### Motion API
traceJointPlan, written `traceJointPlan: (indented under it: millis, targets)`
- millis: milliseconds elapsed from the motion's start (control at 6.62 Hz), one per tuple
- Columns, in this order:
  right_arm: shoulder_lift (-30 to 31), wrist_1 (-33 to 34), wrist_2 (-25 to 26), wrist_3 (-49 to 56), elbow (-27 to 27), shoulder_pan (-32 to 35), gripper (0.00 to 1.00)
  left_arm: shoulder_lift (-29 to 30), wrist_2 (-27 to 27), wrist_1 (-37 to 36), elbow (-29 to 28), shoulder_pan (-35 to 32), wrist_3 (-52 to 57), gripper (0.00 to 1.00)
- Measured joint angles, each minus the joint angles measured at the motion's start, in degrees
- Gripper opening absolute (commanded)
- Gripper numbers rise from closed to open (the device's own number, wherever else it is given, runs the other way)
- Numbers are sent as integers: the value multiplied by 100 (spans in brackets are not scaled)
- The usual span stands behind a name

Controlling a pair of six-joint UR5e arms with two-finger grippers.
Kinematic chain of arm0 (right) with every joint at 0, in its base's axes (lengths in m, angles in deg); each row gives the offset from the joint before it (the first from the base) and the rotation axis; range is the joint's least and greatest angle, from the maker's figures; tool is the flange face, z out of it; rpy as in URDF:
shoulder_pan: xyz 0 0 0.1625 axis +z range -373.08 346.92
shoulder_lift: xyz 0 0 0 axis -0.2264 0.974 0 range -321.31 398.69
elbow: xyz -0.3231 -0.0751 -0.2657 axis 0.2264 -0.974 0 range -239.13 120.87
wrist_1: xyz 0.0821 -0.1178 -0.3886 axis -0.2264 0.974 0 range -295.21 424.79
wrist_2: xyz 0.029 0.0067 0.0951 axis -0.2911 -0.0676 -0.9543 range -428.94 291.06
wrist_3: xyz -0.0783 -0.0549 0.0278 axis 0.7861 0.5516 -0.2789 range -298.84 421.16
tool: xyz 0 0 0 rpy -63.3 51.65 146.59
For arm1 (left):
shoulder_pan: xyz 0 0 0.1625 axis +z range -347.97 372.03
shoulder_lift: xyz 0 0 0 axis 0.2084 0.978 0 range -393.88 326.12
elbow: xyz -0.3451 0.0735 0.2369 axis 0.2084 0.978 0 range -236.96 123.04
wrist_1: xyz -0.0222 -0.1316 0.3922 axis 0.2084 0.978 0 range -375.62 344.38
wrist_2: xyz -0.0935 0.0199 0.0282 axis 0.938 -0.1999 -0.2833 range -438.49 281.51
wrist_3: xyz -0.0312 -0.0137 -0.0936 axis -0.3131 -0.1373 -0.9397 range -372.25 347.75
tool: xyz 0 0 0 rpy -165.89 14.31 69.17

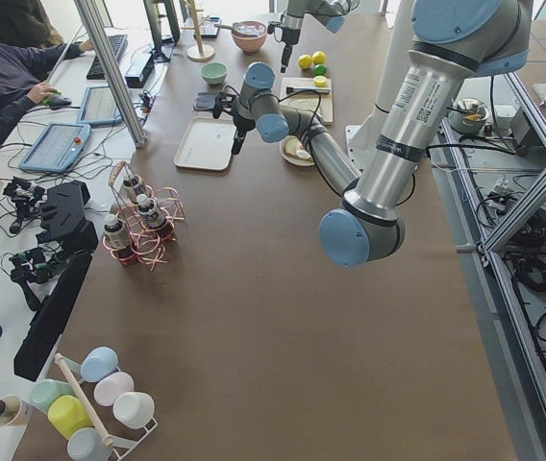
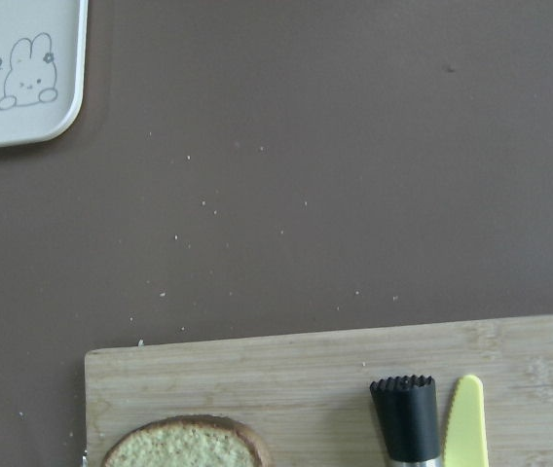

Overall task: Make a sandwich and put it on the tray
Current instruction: 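Lower the right gripper to the board's bread slice while the left arm moves in, then grasp the bread slice on the board with the right gripper and lift it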

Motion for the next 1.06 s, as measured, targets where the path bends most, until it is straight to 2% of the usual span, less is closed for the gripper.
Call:
traceJointPlan:
  millis: [151,302,755,1058]
  targets:
    - [81,-151,425,-185,6,-436,93,27,-11,-4,-1,4,1,98]
    - [122,-197,706,-270,9,-767,84,52,-15,-6,-5,7,10,98]
    - [149,114,1070,-314,38,-1346,68,73,-17,-6,-14,8,25,98]
    - [150,224,1265,-315,44,-1674,67,76,-17,-6,-18,9,28,98]
